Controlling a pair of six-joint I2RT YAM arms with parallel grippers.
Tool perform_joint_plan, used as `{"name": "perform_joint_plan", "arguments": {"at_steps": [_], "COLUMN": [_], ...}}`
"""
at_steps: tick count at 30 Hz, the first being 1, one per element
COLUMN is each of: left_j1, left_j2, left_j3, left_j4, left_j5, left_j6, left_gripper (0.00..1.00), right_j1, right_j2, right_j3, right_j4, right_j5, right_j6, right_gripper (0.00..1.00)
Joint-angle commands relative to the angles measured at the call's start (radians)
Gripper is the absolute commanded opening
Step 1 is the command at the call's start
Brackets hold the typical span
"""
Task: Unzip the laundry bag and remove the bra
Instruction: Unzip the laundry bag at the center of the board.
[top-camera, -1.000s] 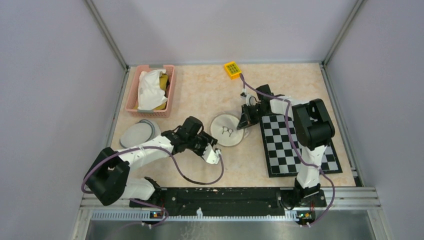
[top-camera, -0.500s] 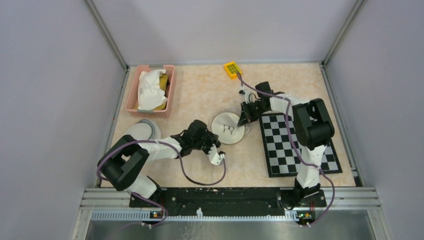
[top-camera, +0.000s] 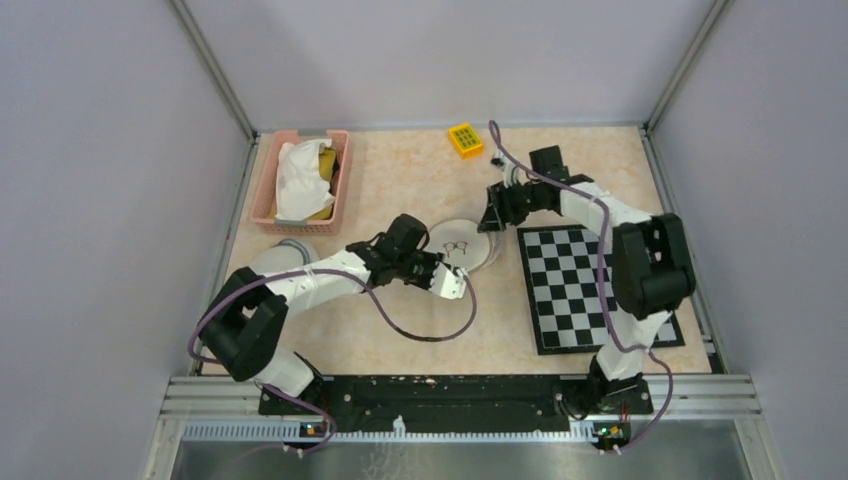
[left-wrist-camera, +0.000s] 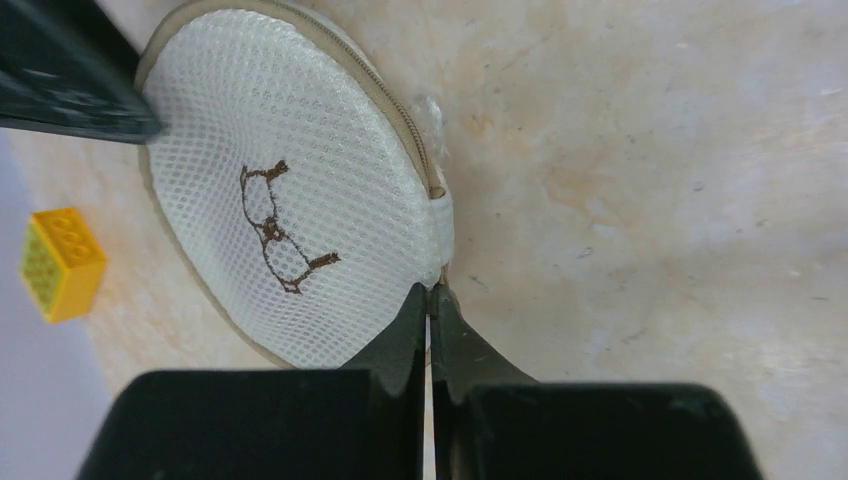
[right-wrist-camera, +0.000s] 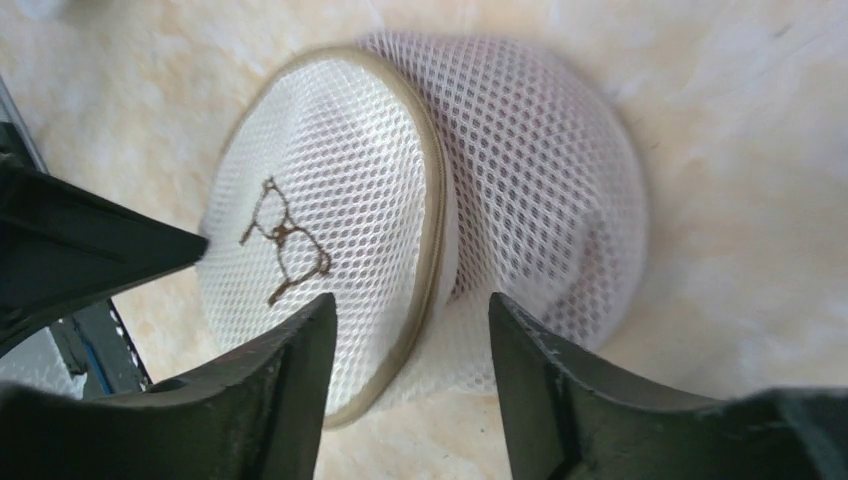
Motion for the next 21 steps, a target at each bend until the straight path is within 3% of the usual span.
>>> {"name": "perform_joint_plan", "arguments": {"at_steps": [1, 9, 21], "left_j1": [0.0, 0.007, 0.052], "left_j2": [0.012, 0.094, 0.065], "left_j3": [0.144, 0.322, 0.362], "left_j4": [-0.256, -0.526, -0.623], "left_j5": [0.097, 0.212, 0.343], "left_j6": [-0.176, -0.251, -0.243], "left_gripper": [0.0, 0.0, 0.0], "right_j1": [-0.073, -0.173, -0.115], "right_j2": [-0.237, -0.57, -1.145], "right_j3": [-0.063, -0.251, -0.705], "right_j4": [0.153, 0.217, 0.34], "right_j5": [-0.078, -0.115, -0.179], "right_j6": [-0.017, -0.125, -0.448], "right_gripper": [0.61, 0.68, 0.71]}}
